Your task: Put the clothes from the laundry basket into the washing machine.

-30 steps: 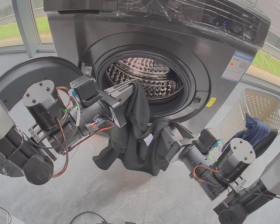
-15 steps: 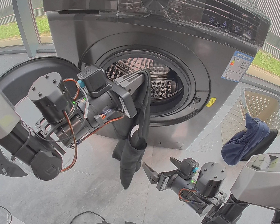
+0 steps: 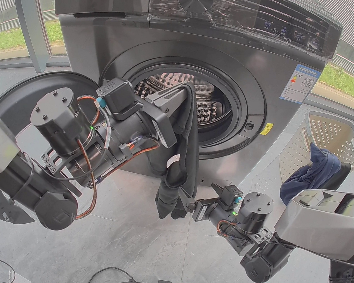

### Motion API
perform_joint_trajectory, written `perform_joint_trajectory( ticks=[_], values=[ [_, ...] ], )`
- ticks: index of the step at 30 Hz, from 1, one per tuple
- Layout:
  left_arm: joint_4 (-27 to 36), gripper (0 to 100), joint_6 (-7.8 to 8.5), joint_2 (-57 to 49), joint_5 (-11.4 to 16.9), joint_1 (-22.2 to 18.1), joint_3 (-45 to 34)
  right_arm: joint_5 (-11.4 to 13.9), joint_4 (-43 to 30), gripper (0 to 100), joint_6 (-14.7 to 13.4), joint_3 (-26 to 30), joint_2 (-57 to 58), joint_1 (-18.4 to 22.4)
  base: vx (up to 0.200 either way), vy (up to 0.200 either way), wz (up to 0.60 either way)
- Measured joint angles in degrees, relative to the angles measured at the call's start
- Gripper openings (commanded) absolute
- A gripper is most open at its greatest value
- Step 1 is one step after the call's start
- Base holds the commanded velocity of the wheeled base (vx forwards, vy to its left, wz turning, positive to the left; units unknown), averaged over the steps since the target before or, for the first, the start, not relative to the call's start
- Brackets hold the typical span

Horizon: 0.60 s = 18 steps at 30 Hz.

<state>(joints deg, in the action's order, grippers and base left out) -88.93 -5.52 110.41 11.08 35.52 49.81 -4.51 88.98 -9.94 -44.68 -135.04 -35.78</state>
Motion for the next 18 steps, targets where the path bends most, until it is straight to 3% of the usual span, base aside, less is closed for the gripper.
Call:
perform_joint_trajectory(
  ticks=[18],
  values=[
    [0.0,0,0.22,-3.8,0.1,4.8,-3.6,-0.1,0.0,100,0.4,-15.5,-6.9,3.0,0.000,0.000,0.00]
  ],
)
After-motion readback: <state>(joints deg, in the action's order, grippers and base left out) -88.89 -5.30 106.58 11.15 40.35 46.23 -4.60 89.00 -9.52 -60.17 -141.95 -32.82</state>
